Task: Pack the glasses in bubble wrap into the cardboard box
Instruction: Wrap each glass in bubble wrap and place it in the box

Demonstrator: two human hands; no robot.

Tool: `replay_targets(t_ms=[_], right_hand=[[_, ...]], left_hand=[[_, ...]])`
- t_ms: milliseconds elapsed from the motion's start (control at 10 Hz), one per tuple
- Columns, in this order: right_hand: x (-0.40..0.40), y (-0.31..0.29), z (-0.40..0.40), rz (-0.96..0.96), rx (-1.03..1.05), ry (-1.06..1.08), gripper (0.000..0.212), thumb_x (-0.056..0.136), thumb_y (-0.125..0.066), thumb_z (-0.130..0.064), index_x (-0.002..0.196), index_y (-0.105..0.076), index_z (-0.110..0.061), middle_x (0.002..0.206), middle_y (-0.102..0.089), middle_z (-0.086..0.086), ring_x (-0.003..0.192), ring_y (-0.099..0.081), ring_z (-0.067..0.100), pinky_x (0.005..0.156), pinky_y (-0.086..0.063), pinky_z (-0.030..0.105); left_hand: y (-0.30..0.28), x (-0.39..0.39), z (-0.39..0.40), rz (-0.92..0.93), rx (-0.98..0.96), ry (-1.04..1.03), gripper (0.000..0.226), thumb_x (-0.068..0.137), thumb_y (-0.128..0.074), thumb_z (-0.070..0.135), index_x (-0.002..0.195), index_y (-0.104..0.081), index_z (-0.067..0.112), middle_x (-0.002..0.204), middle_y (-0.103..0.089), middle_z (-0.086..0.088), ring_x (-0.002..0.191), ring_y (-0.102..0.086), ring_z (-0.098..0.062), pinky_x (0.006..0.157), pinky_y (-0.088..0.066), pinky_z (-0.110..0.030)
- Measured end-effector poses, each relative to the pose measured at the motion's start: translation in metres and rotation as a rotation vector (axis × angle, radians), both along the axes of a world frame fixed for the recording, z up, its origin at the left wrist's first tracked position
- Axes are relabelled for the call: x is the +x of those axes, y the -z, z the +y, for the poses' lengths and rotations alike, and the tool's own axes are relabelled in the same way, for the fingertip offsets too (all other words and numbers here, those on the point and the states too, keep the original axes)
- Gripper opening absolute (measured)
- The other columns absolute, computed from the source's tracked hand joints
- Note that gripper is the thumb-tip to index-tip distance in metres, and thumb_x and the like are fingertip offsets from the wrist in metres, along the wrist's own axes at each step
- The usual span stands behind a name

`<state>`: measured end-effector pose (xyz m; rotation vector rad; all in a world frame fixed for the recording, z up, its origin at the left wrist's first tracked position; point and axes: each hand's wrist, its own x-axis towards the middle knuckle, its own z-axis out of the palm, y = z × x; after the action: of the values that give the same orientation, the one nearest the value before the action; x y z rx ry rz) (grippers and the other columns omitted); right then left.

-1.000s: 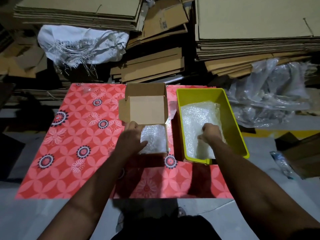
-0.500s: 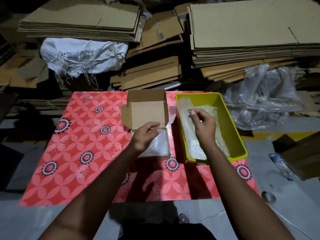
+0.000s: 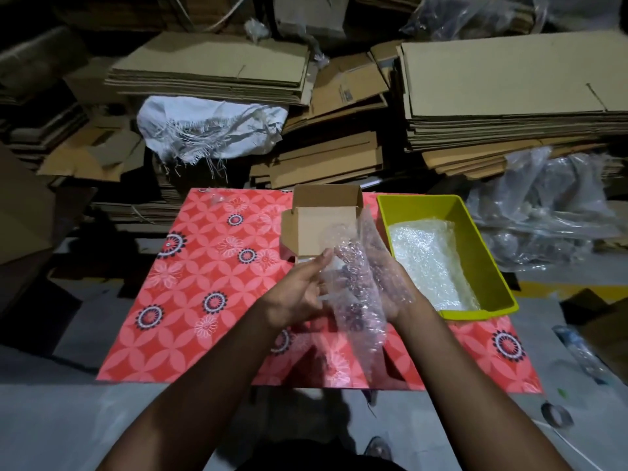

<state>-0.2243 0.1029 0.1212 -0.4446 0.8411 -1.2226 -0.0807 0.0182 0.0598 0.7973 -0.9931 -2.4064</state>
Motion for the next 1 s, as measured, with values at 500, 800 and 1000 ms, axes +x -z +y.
replay_targets(t_ms=[500,800,1000], right_hand=[[-0.035,0.036,0.005,-0.158,-0.042,0.194,0.091,0.078,-0.071,-0.062,0.141,-0.050,0.000,0.141,-0.056,0.023,0.116,-0.065,0.032,0.094,-0.056,0.048],[-0.033,0.020,-0.009,0.654,-0.076,0.000,0.029,0.097,-0.060,-0.004,0.125,-0.064,-0.008,0.116,-0.072,0.019,0.087,-0.068,0.027,0.069,-0.056,0.030],[-0.030,0.013,-0.003,0.662,-0.118,-0.049,0.045,0.088,-0.075,-0.030,0.118,-0.064,0.002,0.090,-0.068,0.016,0.079,-0.059,0.031,0.078,-0.046,0.043]], left_hand=[[-0.009,0.049,-0.016,-0.125,-0.255,-0.341,0.016,0.100,-0.056,0.013,0.113,-0.062,0.005,0.093,-0.064,-0.008,0.081,-0.055,-0.022,0.078,-0.047,-0.036],[-0.020,0.062,-0.014,-0.194,-0.404,-0.230,0.027,0.099,-0.058,0.019,0.121,-0.061,0.004,0.106,-0.072,-0.012,0.091,-0.067,-0.023,0.085,-0.056,-0.040],[-0.034,0.057,-0.013,-0.233,-0.503,-0.272,0.037,0.094,-0.062,0.001,0.130,-0.056,0.006,0.084,-0.074,-0.005,0.069,-0.068,-0.015,0.060,-0.058,-0.025]])
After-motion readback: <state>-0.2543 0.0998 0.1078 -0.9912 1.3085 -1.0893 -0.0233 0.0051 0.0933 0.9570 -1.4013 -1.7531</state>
